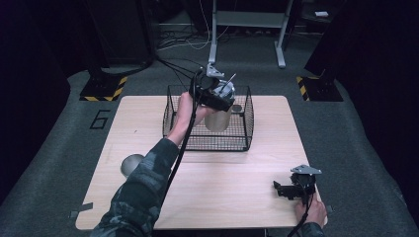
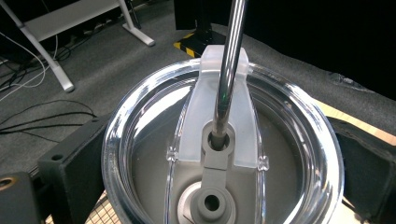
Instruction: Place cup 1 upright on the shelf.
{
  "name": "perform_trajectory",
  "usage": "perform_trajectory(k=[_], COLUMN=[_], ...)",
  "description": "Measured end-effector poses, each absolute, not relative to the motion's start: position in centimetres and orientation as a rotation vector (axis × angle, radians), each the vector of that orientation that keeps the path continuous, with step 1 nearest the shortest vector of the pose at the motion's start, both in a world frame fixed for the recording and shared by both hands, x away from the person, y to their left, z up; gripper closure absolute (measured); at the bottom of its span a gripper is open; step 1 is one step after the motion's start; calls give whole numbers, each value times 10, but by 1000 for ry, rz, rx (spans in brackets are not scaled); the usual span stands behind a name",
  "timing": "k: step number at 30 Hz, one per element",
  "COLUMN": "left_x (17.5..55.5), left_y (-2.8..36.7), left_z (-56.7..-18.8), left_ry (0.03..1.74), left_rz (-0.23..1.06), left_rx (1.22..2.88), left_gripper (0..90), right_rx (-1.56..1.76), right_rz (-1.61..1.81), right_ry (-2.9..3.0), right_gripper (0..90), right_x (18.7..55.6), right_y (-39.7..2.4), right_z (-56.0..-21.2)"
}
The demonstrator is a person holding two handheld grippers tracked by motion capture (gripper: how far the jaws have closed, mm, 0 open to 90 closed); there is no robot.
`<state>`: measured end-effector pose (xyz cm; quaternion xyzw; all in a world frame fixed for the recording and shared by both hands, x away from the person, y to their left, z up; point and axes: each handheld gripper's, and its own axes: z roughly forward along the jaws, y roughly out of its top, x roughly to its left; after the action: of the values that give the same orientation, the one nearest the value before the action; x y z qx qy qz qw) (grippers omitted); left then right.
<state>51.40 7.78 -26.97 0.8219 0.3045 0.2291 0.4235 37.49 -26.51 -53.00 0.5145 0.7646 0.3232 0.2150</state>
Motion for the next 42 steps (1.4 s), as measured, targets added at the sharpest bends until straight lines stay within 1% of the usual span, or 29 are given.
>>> perform_trajectory(k=[15,27,32,42], left_x=[532,545,548,552], left_y=[64,61,60,57], left_z=[-283,-294,-299,-307], left_ry=[781,801,819,813], left_rz=[554,535,529,517], left_rx=[2074,2084,2070,2093], left_gripper=[43,43,43,43], right_rx=[1422,1422,1422,1422], right_rz=[897,896,896,896], right_ry=[2121,2121,2121,2121], right_gripper=[0,0,0,0], right_x=[375,375,375,375], right_y=[-265,-265,-265,-265], right_z=[-530,-530,-530,-530])
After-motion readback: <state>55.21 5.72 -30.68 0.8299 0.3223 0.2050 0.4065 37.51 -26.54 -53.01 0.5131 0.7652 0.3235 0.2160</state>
